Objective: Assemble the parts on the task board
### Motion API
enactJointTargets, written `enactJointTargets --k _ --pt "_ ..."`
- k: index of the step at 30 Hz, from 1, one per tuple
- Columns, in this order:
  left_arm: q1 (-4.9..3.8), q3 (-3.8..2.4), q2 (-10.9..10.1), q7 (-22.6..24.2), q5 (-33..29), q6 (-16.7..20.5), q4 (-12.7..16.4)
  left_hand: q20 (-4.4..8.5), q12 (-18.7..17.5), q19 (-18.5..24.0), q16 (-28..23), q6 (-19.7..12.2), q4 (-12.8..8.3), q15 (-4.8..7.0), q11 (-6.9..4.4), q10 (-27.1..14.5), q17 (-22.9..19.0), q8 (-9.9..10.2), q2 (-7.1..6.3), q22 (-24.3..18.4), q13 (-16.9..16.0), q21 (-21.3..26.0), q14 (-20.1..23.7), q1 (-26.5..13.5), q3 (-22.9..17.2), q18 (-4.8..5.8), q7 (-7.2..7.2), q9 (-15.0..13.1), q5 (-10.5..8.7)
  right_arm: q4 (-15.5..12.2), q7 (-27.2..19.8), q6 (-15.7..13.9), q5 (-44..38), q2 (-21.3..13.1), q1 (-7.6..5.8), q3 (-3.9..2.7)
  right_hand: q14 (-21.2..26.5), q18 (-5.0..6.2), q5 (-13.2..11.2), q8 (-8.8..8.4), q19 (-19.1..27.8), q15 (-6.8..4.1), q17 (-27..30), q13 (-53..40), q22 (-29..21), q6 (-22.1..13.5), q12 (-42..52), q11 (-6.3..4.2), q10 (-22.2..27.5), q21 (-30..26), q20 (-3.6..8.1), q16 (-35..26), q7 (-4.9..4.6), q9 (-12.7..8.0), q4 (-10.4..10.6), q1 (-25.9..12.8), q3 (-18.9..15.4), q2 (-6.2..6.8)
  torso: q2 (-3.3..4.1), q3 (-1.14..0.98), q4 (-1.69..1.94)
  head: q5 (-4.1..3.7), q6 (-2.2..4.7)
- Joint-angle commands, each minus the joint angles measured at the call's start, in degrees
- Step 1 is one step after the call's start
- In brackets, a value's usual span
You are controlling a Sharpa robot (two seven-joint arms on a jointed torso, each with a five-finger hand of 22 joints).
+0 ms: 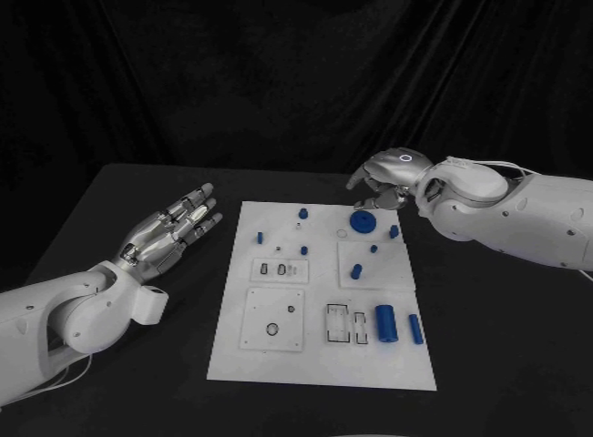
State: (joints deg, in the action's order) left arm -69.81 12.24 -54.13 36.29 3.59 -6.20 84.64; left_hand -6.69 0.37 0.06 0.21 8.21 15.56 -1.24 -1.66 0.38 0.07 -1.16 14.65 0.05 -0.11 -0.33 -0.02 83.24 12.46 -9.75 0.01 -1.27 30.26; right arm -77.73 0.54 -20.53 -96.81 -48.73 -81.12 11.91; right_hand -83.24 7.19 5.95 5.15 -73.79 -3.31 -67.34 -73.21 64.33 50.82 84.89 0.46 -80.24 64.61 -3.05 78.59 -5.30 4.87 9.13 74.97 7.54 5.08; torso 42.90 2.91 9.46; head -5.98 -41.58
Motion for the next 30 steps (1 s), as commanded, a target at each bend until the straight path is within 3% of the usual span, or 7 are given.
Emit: enactJointTargets --k 1,3,4,9,14,19,30 --pt "0.09 -0.05 0.12 0.55 0.05 -0.83 0.06 -0.36 -0.29 -0.06 -0.21 0.31 -0.04 -0.21 0.08 -0.25 -0.07 -0.31 0.04 -0.05 0.04 0.33 0.02 0.42 -0.35 0.06 -0.04 -0.07 0.33 0.16 3.35 2.87 0.25 -0.25 0.51 -0.01 -3.68 -1.44 -0.24 -0.14 -2.52 0.15 -12.89 -16.79 5.21 0.76 5.11 -0.32 -9.76 4.76 -0.11 6.89 0.08 0.51 1.90 -1.68 -0.49 0.81 0.09 -0.16 -0.01 0.05 -0.18" --pt "0.11 -0.05 0.12 0.52 0.05 -0.86 0.04 -0.46 -0.29 -0.06 -0.21 0.28 -0.04 -0.36 0.06 -0.25 -0.07 -0.30 0.07 -0.05 0.04 0.33 0.02 0.42 -0.38 0.09 -0.07 -0.06 0.42 0.37 3.86 3.61 0.28 -0.29 0.80 -0.01 -6.56 -2.45 -0.25 -0.02 -4.90 0.10 -22.07 -16.79 9.66 1.34 5.11 -0.21 -9.76 9.07 -0.05 11.16 0.27 0.89 3.65 -2.52 -0.39 1.53 0.12 -0.26 0.00 -0.02 -0.08" --pt "0.12 -0.05 0.12 0.50 0.05 -0.89 0.04 -0.46 -0.29 -0.06 -0.21 0.28 -0.04 -0.36 0.06 -0.25 -0.07 -0.30 0.07 -0.05 0.04 0.33 0.02 0.42 -0.38 0.09 -0.07 -0.06 0.42 0.50 4.19 4.10 0.29 -0.27 0.97 -0.01 -6.76 -3.26 -0.01 0.05 -6.99 0.06 -22.66 -16.79 12.96 1.72 5.11 -0.27 -9.76 12.40 0.04 11.41 0.35 1.12 5.06 -3.18 -0.23 2.10 0.12 -0.27 0.03 -0.05 -0.11" --pt "0.16 -0.04 0.08 0.50 0.05 -0.99 0.07 -0.56 -0.29 -0.06 -0.21 0.28 -0.04 -0.53 0.03 -0.25 -0.07 -0.30 0.08 -0.05 0.04 0.33 0.02 0.43 -0.42 0.13 -0.10 -0.06 0.53 1.08 5.23 5.71 0.33 0.03 1.76 0.00 -6.76 -3.82 0.39 -0.88 -8.34 -0.40 -22.66 -16.79 15.56 0.62 5.11 -0.44 -9.76 14.85 0.31 11.41 0.31 0.82 7.04 -3.59 0.17 2.95 -0.02 -0.25 0.15 -0.03 -0.43" --pt "0.18 -0.04 0.06 0.52 0.05 -1.04 0.08 -0.61 -0.29 -0.06 -0.21 0.26 -0.04 -0.61 0.01 -0.25 -0.07 -0.30 0.07 -0.05 0.04 0.33 0.02 0.44 -0.43 0.16 -0.15 -0.06 0.55 1.72 5.80 6.72 0.34 0.43 2.44 0.00 -6.76 -4.36 0.96 -1.06 -9.79 -0.64 -22.66 -16.79 17.54 0.55 5.11 -0.32 -9.76 16.83 0.60 11.41 0.16 0.48 7.22 -3.58 0.39 3.17 -0.02 -0.24 0.23 0.05 -0.47" --pt "0.19 -0.04 0.00 0.56 0.05 -1.05 0.09 -0.64 -0.29 -0.06 -0.21 0.28 -0.05 -0.65 0.00 -0.25 -0.07 -0.31 0.06 -0.05 0.04 0.33 0.02 0.44 -0.43 0.17 -0.18 -0.06 0.56 2.34 5.99 6.97 0.34 0.75 2.92 0.00 -6.76 -4.42 1.38 -1.21 -9.97 -0.64 -22.66 -16.79 17.81 0.27 5.11 -0.31 -9.76 17.08 0.61 11.41 0.16 0.30 7.06 -3.27 0.54 3.16 -0.04 -0.10 0.28 0.15 -0.54" --pt "0.22 -0.04 0.07 0.52 0.05 -1.26 0.00 -0.69 -0.29 -0.06 -0.21 0.25 -0.07 -0.72 -0.01 -0.25 -0.07 -0.30 0.03 -0.05 0.04 0.33 0.02 0.45 -0.44 0.20 -0.21 -0.06 0.59 3.21 6.13 7.63 0.34 1.06 3.46 0.00 -6.76 -4.25 4.84 -1.26 -9.48 -0.20 -22.66 -16.79 17.57 -0.41 5.11 0.08 -9.76 16.53 0.29 11.41 -0.39 -0.14 5.89 -1.57 1.07 2.86 -0.07 -0.03 0.27 0.14 -0.76"
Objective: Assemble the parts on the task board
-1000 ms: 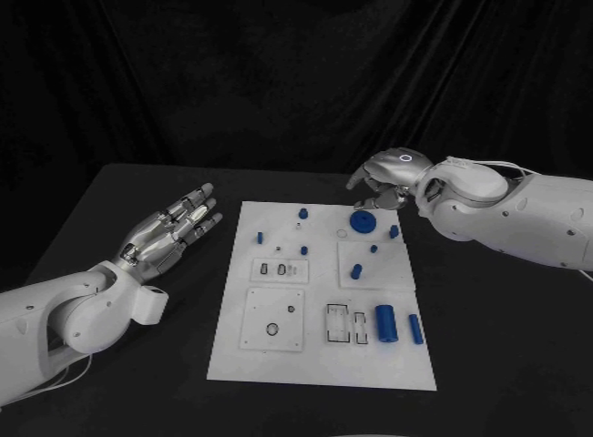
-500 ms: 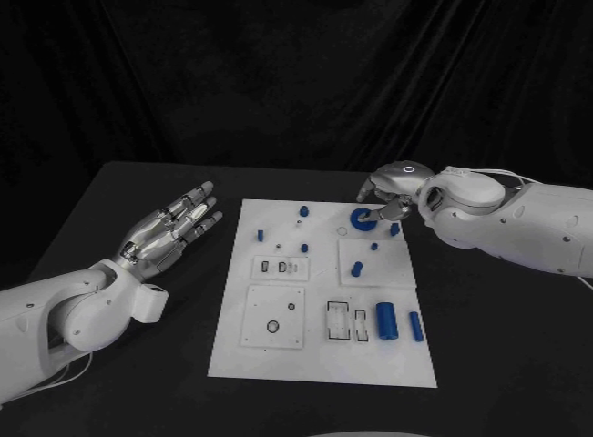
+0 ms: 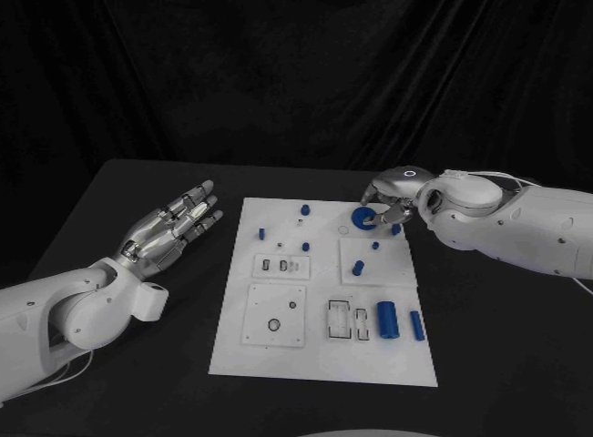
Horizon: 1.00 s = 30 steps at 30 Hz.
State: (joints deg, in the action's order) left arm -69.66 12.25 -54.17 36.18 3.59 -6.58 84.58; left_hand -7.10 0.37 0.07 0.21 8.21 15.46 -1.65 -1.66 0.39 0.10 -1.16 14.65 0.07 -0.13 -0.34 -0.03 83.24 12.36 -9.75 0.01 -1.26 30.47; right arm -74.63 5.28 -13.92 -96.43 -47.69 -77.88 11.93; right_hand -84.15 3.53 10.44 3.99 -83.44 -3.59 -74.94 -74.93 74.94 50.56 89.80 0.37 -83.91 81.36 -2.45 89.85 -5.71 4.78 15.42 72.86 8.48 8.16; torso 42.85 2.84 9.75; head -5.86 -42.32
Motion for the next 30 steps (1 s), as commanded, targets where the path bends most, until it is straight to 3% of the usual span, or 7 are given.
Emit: enactJointTargets --k 1,7,12,18,26,29,30 --pt "0.08 -0.05 0.12 0.63 0.05 -0.90 0.05 -0.28 -0.29 -0.07 -0.21 0.25 0.03 -0.31 -0.01 -0.25 -0.10 -0.30 0.03 -0.07 0.06 0.34 0.03 0.45 -0.34 0.20 -0.21 -0.07 0.37 0.14 1.39 1.05 -0.04 0.02 0.25 -0.02 -5.85 -0.60 0.35 -0.10 0.17 0.07 -15.06 -15.07 6.96 -0.15 0.20 0.17 -6.09 -0.23 -0.30 0.15 0.02 -0.04 -0.40 0.54 0.13 -0.22 -0.03 0.04 -0.03 0.04 -0.02" --pt "0.12 -0.05 0.15 0.58 0.05 -0.99 0.01 -0.28 -0.29 -0.07 -0.21 0.25 0.03 -0.31 -0.01 -0.25 -0.10 -0.30 0.03 -0.07 0.06 0.34 0.03 0.45 -0.34 0.20 -0.21 -0.07 0.37 0.32 1.30 1.27 -0.04 0.04 0.56 -0.02 -5.85 -0.53 1.11 0.32 0.36 0.32 -15.06 -15.07 6.83 0.50 0.20 0.39 -6.09 -0.47 -0.52 0.15 -0.21 0.17 -0.65 0.72 0.14 -0.29 -0.09 0.02 -0.12 0.05 -0.08" --pt "0.15 -0.05 0.16 0.52 0.05 -1.07 -0.02 -0.28 -0.29 -0.07 -0.21 0.25 0.03 -0.31 -0.01 -0.25 -0.10 -0.30 0.03 -0.07 0.06 0.34 0.03 0.45 -0.34 0.20 -0.21 -0.07 0.37 0.54 1.14 1.51 -0.04 0.16 0.83 -0.02 -5.85 -0.42 4.49 1.44 0.61 0.50 -15.06 -15.07 6.73 2.33 0.20 0.51 -6.09 -0.84 -0.79 0.15 -0.20 1.04 -1.66 1.39 0.50 -0.78 -0.07 0.01 -0.13 0.02 -0.18" --pt "0.20 -0.05 0.23 0.45 0.05 -1.23 -0.10 -0.39 -0.30 -0.07 -0.21 0.22 0.00 -0.48 -0.01 -0.26 -0.10 -0.30 0.03 -0.07 0.06 0.34 0.03 0.47 -0.37 0.25 -0.22 -0.07 0.43 0.96 0.84 1.54 -0.04 0.56 1.22 -0.03 -5.85 -0.34 5.77 2.29 0.78 0.46 -15.06 -15.07 6.62 3.44 0.20 0.47 -6.09 -1.12 -0.79 0.15 -0.05 1.74 -2.58 2.03 0.85 -1.14 -0.05 -0.05 -0.19 0.00 -0.26" --pt "0.23 -0.05 0.25 0.34 0.05 -1.36 -0.19 -0.52 -0.30 -0.07 -0.21 0.16 -0.04 -0.69 -0.01 -0.26 -0.10 -0.28 0.09 -0.07 0.06 0.34 0.03 0.52 -0.46 0.32 -0.23 -0.06 0.51 1.49 0.27 1.29 -0.04 1.06 1.77 -0.03 -5.85 -0.27 13.84 6.33 0.87 -0.08 -15.06 -15.07 6.67 6.48 0.20 0.02 -6.09 -1.48 -0.29 0.15 0.82 5.20 -6.13 4.04 2.11 -1.78 -0.04 -0.03 -0.16 0.06 -0.36" --pt "0.24 -0.05 0.21 0.27 0.05 -1.42 -0.18 -0.55 -0.30 -0.07 -0.21 0.17 -0.06 -0.73 -0.01 -0.26 -0.10 -0.28 0.11 -0.07 0.06 0.34 0.03 0.55 -0.50 0.34 -0.23 -0.06 0.54 1.44 0.09 1.03 -0.04 1.09 1.89 -0.03 -5.85 -0.24 16.77 8.29 0.94 -0.23 -15.06 -15.07 6.65 5.91 0.20 -0.02 -6.09 -1.73 -0.13 0.15 0.99 7.40 -8.12 4.99 2.71 -1.94 -0.04 -0.03 -0.15 0.13 -0.43" --pt "0.24 -0.05 0.19 0.22 0.05 -1.46 -0.17 -0.57 -0.30 -0.07 -0.21 0.15 -0.08 -0.77 -0.01 -0.27 -0.10 -0.28 0.13 -0.07 0.07 0.34 0.03 0.57 -0.52 0.35 -0.23 -0.06 0.57 1.34 -0.04 0.74 -0.04 1.07 1.92 -0.03 -5.85 -0.23 18.36 9.99 0.96 -0.11 -15.06 -15.07 6.67 5.21 0.20 0.10 -6.09 -1.88 -0.13 0.15 0.89 9.19 -9.14 5.12 3.04 -2.16 -0.03 -0.02 -0.13 0.14 -0.45"
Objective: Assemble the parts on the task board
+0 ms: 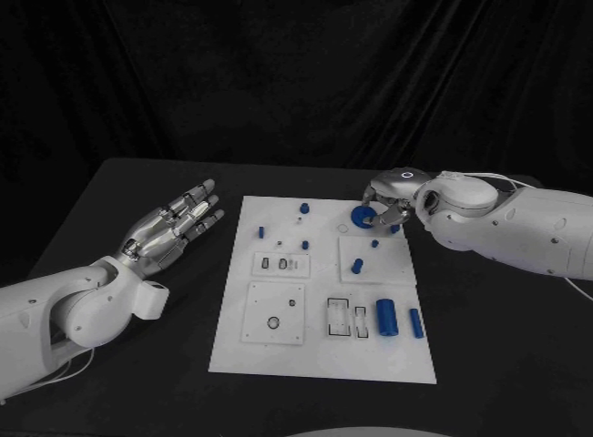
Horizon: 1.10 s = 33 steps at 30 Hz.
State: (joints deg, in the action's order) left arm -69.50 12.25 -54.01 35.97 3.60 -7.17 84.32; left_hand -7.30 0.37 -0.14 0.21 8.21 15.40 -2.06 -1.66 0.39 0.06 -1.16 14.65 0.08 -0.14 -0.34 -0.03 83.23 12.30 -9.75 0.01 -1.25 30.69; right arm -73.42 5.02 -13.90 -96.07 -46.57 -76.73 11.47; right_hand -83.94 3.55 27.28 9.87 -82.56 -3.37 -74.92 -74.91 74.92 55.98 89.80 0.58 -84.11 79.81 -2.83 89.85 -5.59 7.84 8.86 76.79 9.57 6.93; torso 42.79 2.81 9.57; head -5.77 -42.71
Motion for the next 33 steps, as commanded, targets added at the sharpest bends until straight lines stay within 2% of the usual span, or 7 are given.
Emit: enactJointTargets --k 1,6,10,17,21,27,33 --pt "0.08 -0.05 0.02 0.42 0.05 -0.87 0.10 -0.37 -0.30 0.14 -0.21 0.15 -0.01 -0.35 -0.01 -0.27 -0.06 -0.28 0.13 -0.08 0.08 0.34 0.03 0.57 -0.46 0.35 -0.23 -0.07 0.35 0.08 0.18 0.61 -0.40 -0.06 0.78 0.43 -6.06 -0.25 2.06 4.70 0.06 -0.25 -15.08 -15.09 6.73 -0.74 0.20 -0.02 -5.89 -0.35 0.20 0.15 0.79 6.83 -2.97 1.15 2.03 -0.83 0.04 0.02 0.05 0.05 -0.06" --pt "0.09 -0.05 -0.17 0.33 0.05 -1.02 0.21 -0.45 -0.30 0.14 -0.21 0.10 -0.11 -0.49 -0.01 -0.27 -0.06 -0.27 0.18 -0.08 0.08 0.34 0.03 0.66 -0.56 0.41 -0.24 -0.06 0.47 -0.85 -0.16 -0.96 -0.40 -0.30 0.80 0.43 -6.06 -0.30 3.80 6.92 -0.13 -0.18 -15.08 -15.09 6.96 -1.93 0.20 0.07 -5.89 -0.29 0.08 0.15 0.73 9.22 -3.73 0.65 2.54 -0.84 0.06 0.04 0.12 0.05 -0.01" --pt "0.09 -0.05 -0.36 0.26 0.05 -0.99 0.33 -0.53 -0.29 0.14 -0.21 0.15 -0.20 -0.63 -0.01 -0.25 -0.06 -0.28 0.21 -0.08 0.07 0.34 0.03 0.73 -0.66 0.47 -0.25 -0.07 0.55 -2.75 -0.41 -2.51 -0.39 -0.76 0.44 0.42 -6.06 -0.38 4.95 8.23 -0.38 0.06 -15.08 -15.09 7.20 -2.19 0.20 0.15 -5.89 -0.11 -0.13 0.15 0.72 10.54 -3.61 -0.23 2.72 -0.71 0.08 0.04 0.11 0.09 -0.03" --pt "0.09 -0.05 -0.59 0.06 0.05 -0.88 0.50 -0.59 -0.28 0.14 -0.21 0.17 -0.25 -0.72 -0.02 -0.24 -0.06 -0.29 0.21 -0.08 0.07 0.34 0.03 0.77 -0.70 0.50 -0.26 -0.08 0.58 -5.89 -0.85 -3.36 -0.08 -0.40 -1.35 0.41 -6.06 -0.49 5.68 8.79 -0.70 0.24 -15.08 -15.09 7.53 -2.34 0.20 0.22 -5.89 0.24 -0.26 0.15 0.57 11.17 -3.35 -0.92 2.88 -0.60 0.11 0.07 -0.12 0.34 -0.01" --pt "0.09 -0.05 -0.52 -0.03 0.05 -0.92 0.52 -0.69 -0.27 0.14 -0.21 0.14 -0.34 -0.85 -0.01 -0.22 -0.06 -0.29 0.21 -0.08 0.05 0.34 0.03 0.84 -0.77 0.54 -0.28 -0.08 0.68 -7.06 -1.29 -3.04 0.49 0.79 -2.18 0.41 -6.06 -0.60 5.79 8.86 -0.98 0.36 -15.08 -15.09 7.83 -2.55 0.20 0.29 -5.89 0.60 -0.35 0.15 0.47 11.34 -3.10 -1.41 2.95 -0.53 0.11 0.09 -0.06 0.47 -0.13" --pt "0.09 -0.05 -0.20 -0.12 0.05 -1.08 0.39 -0.77 -0.26 0.14 -0.21 0.13 -0.46 -0.95 0.05 -0.21 -0.06 -0.29 0.20 -0.08 0.05 0.34 0.03 0.92 -0.85 0.57 -0.28 -0.08 0.79 -7.02 -2.27 -0.98 0.90 3.66 -2.69 0.40 -6.06 -0.65 5.81 8.86 -1.10 0.38 -15.08 -15.09 7.96 -2.61 0.20 0.31 -5.89 0.76 -0.37 0.15 0.45 11.38 -3.05 -1.51 3.00 -0.54 0.09 0.14 0.07 0.43 -0.26" --pt "0.09 -0.05 0.20 -0.25 0.05 -1.33 0.05 -0.83 -0.26 0.14 -0.21 0.07 -0.54 -1.01 0.09 -0.21 -0.06 -0.28 0.20 -0.08 0.05 0.34 0.03 0.99 -0.91 0.59 -0.28 -0.07 0.88 -4.83 -3.51 0.62 1.19 7.38 -2.80 0.40 -6.06 -0.66 5.82 8.80 -1.17 0.45 -15.08 -15.09 8.02 -2.81 0.20 0.35 -5.89 0.82 -0.43 0.15 0.39 11.42 -2.99 -1.61 3.19 -0.64 0.12 0.11 0.18 0.10 -0.36"
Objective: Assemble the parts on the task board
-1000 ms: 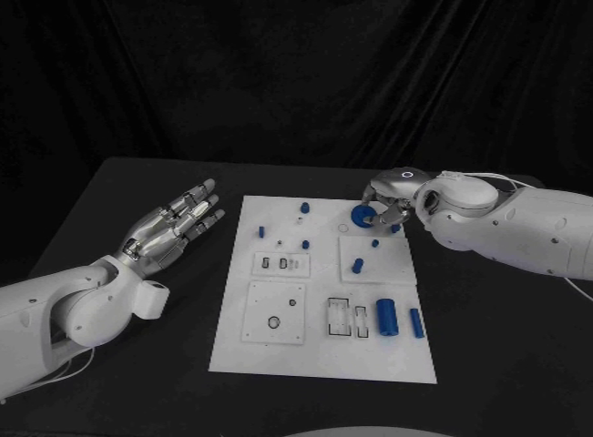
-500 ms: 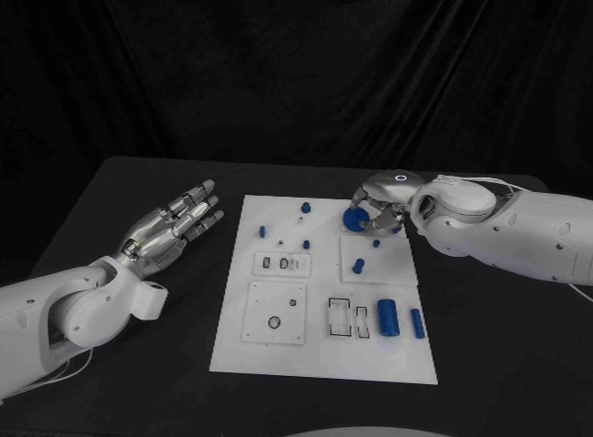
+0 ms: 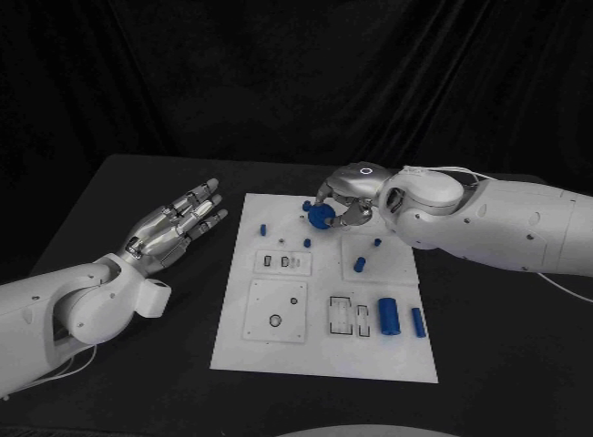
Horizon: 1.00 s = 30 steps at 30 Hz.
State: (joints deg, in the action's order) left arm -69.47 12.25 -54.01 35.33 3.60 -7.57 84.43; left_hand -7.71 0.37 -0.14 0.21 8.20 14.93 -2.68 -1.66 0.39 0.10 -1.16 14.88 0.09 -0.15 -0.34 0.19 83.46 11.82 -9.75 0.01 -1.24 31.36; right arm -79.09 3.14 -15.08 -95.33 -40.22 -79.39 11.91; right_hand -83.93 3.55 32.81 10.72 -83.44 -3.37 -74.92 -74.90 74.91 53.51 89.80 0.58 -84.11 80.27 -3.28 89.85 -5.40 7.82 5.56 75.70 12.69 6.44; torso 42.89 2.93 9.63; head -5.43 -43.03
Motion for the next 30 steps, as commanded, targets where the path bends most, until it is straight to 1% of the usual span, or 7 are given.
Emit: enactJointTargets --k 1,11,15,18,22,26,30 --pt "0.05 -0.05 0.25 0.39 0.04 -0.97 -0.10 -0.42 -0.26 0.14 -0.21 0.07 -0.06 -0.40 0.09 -0.21 -0.10 -0.28 -0.02 -0.09 0.06 0.34 -0.19 0.76 -0.43 0.59 -0.28 -0.07 0.20 1.14 -1.75 1.85 0.51 1.41 -0.14 -0.05 -6.07 -0.68 0.28 7.94 -0.32 0.46 -15.08 -15.10 8.07 -0.36 0.20 0.35 -5.89 0.40 0.01 0.15 0.18 11.45 0.31 -0.52 0.09 -0.16 0.04 0.01 0.15 -0.30 0.00" --pt "0.05 -0.05 0.79 0.44 0.04 -1.25 -0.43 -0.55 -0.26 0.14 -0.21 0.01 -0.23 -0.60 0.24 -0.21 -0.10 -0.27 0.01 -0.09 0.06 0.34 -0.19 0.85 -0.58 0.65 -0.29 -0.07 0.31 5.39 -2.90 2.97 0.87 5.90 0.03 -0.05 -6.07 -0.68 0.20 7.50 -0.36 0.63 -15.08 -15.10 8.10 -1.06 0.20 0.51 -5.89 0.39 -0.14 0.15 -0.05 11.38 0.21 -0.58 0.57 -0.20 0.12 -0.04 0.41 -0.43 0.19" --pt "0.05 -0.05 0.81 0.47 0.04 -1.26 -0.44 -0.58 -0.26 0.14 -0.21 -0.01 -0.26 -0.64 0.26 -0.22 -0.10 -0.26 0.01 -0.09 0.06 0.34 -0.19 0.87 -0.61 0.66 -0.29 -0.06 0.32 6.40 -2.96 3.12 0.89 6.80 0.16 -0.05 -6.07 -0.68 0.25 7.06 -0.39 0.74 -15.08 -15.10 8.15 -1.61 0.20 0.64 -5.89 0.40 -0.25 0.15 -0.26 11.27 0.06 -0.55 0.94 -0.13 0.03 -0.04 0.11 -0.05 0.05" --pt "0.05 -0.05 0.83 0.47 0.04 -1.28 -0.44 -0.58 -0.26 0.14 -0.21 -0.01 -0.26 -0.64 0.26 -0.22 -0.10 -0.26 0.01 -0.09 0.06 0.34 -0.19 0.87 -0.61 0.66 -0.29 -0.06 0.32 7.09 -2.90 3.15 0.90 7.36 0.25 -0.05 -6.07 -0.68 0.27 6.88 -0.40 0.79 -15.08 -15.10 8.18 -1.80 0.20 0.68 -5.89 0.42 -0.29 0.15 -0.32 11.23 -0.01 -0.53 1.09 -0.11 0.05 -0.07 0.16 0.01 0.09" --pt "0.05 -0.05 0.90 0.46 0.04 -1.31 -0.50 -0.62 -0.26 0.14 -0.21 -0.03 -0.30 -0.70 0.29 -0.21 -0.10 -0.26 0.02 -0.09 0.06 0.34 -0.19 0.88 -0.65 0.68 -0.28 -0.06 0.34 7.65 -2.81 3.10 0.90 7.75 0.30 -0.05 -6.07 -0.66 0.25 6.41 -0.36 0.87 -15.08 -15.10 8.15 -2.30 0.20 0.75 -5.89 0.33 -0.38 0.15 -0.52 11.08 -0.15 -0.52 1.43 -0.04 0.03 -0.10 0.33 -0.34 0.18" --pt "0.06 -0.05 1.02 0.46 0.04 -1.41 -0.58 -0.62 -0.26 0.14 -0.21 -0.03 -0.30 -0.70 0.29 -0.21 -0.10 -0.26 0.02 -0.09 0.06 0.34 -0.19 0.88 -0.65 0.68 -0.28 -0.06 0.34 8.16 -2.69 3.13 0.90 8.07 0.33 -0.05 -6.07 -0.66 0.14 5.90 -0.38 0.94 -15.08 -15.10 8.20 -2.77 0.20 0.83 -5.89 0.34 -0.47 0.15 -0.68 10.88 -0.23 -0.59 1.76 0.00 0.01 -0.11 0.26 -0.30 0.16" --pt "0.06 -0.05 1.11 0.43 0.04 -1.49 -0.61 -0.65 -0.26 0.14 -0.21 -0.03 -0.33 -0.75 0.30 -0.22 -0.10 -0.26 0.03 -0.09 0.06 0.34 -0.19 0.89 -0.68 0.70 -0.26 -0.06 0.36 8.55 -2.45 3.46 0.90 8.21 0.36 -0.05 -6.07 -0.64 0.19 5.32 -0.34 1.02 -15.08 -15.10 8.19 -3.25 0.20 0.92 -5.89 0.26 -0.54 0.15 -0.84 10.60 -0.34 -0.64 2.16 0.04 -0.01 -0.09 0.01 -0.08 0.04"
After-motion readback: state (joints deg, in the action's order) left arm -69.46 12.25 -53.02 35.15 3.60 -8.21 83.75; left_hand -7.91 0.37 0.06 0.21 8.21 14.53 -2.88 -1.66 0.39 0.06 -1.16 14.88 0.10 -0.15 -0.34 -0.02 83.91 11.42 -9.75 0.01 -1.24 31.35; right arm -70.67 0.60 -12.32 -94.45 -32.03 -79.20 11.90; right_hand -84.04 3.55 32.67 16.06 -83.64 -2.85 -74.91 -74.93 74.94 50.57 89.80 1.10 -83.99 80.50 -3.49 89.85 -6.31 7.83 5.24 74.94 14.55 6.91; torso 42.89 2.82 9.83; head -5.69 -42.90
